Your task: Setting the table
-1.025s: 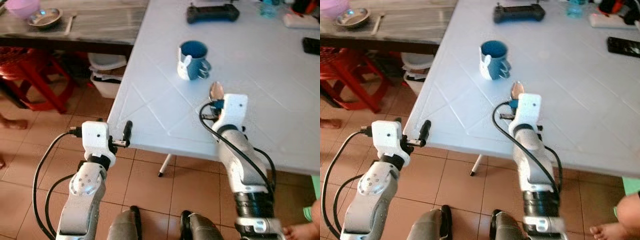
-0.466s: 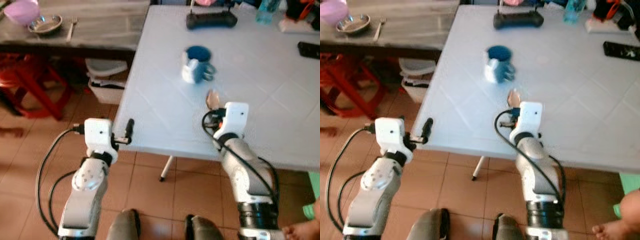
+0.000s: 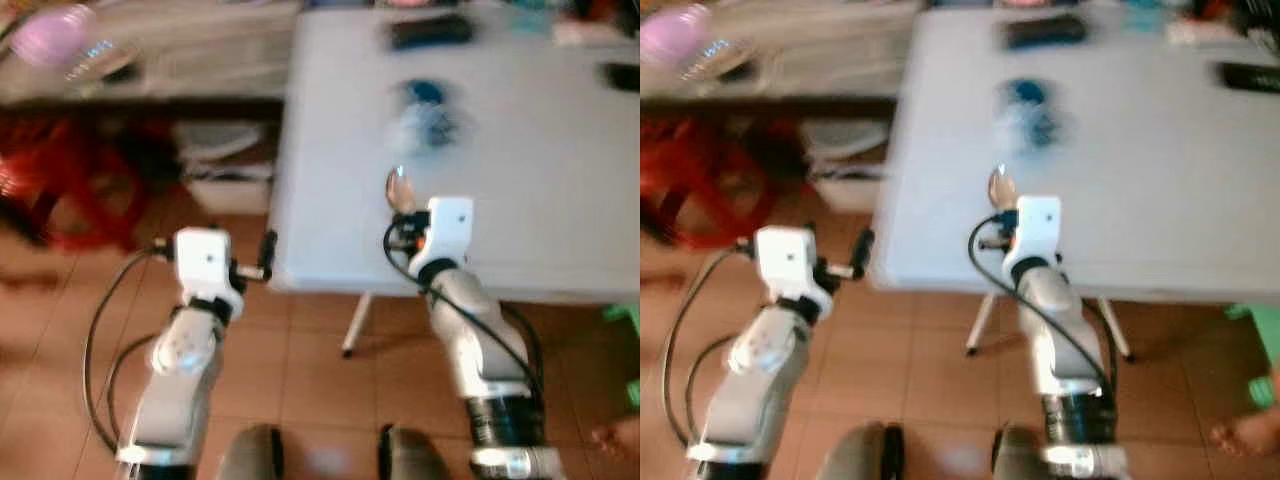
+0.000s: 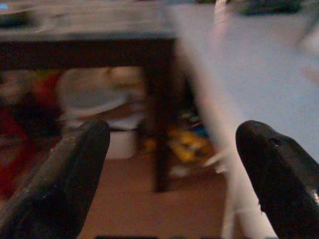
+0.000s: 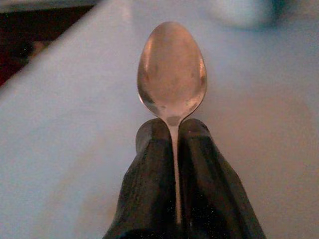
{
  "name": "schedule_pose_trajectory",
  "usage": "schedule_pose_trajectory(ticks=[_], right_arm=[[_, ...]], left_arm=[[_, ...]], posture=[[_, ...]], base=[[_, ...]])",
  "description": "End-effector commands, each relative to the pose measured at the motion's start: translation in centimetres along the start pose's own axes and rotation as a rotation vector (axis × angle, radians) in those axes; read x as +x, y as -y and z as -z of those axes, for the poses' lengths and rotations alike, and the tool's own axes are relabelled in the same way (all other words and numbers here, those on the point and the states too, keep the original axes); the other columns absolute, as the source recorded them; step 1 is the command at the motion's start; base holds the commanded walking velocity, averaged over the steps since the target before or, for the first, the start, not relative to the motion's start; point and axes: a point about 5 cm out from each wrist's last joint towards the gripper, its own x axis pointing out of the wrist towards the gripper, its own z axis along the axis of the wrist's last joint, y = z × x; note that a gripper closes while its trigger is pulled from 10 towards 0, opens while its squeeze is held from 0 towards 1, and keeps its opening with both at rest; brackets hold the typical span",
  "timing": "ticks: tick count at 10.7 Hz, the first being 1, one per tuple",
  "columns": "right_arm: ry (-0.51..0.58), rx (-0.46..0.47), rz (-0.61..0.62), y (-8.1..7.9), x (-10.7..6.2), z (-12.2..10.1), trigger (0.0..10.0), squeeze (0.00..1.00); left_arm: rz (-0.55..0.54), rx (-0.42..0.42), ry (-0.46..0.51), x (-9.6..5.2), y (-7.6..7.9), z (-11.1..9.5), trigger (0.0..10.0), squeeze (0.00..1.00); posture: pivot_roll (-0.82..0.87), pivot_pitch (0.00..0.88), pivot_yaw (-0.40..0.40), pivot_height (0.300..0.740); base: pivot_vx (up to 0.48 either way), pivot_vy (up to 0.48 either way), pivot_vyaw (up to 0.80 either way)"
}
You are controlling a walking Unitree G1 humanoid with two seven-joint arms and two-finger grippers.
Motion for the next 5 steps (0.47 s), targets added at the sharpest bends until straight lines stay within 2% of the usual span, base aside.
schedule_pose_trajectory(ticks=[1,4,5], right_arm=[[0.032,-0.020,-0.027,-0.33,-0.02,-0.46,0.0,0.00],[0.061,-0.036,-0.038,-0.44,-0.12,-0.57,0.0,0.00],[0.069,-0.041,-0.040,-0.44,-0.09,-0.64,0.0,0.00]], left_arm=[[-0.004,0.006,0.003,-0.01,-0.03,0.02,10.0,0.00],[-0.003,0.015,0.011,0.08,0.14,-0.06,10.0,0.00],[-0.002,0.015,0.011,0.13,0.14,-0.06,10.0,0.00]], posture=[[0.01,0.167,0.060,0.740],[0.01,0.164,0.058,0.740],[0.01,0.165,0.058,0.740]], base=[[0.000,0.420,0.00],[0.334,0.336,0.00],[0.428,0.000,0.00]])
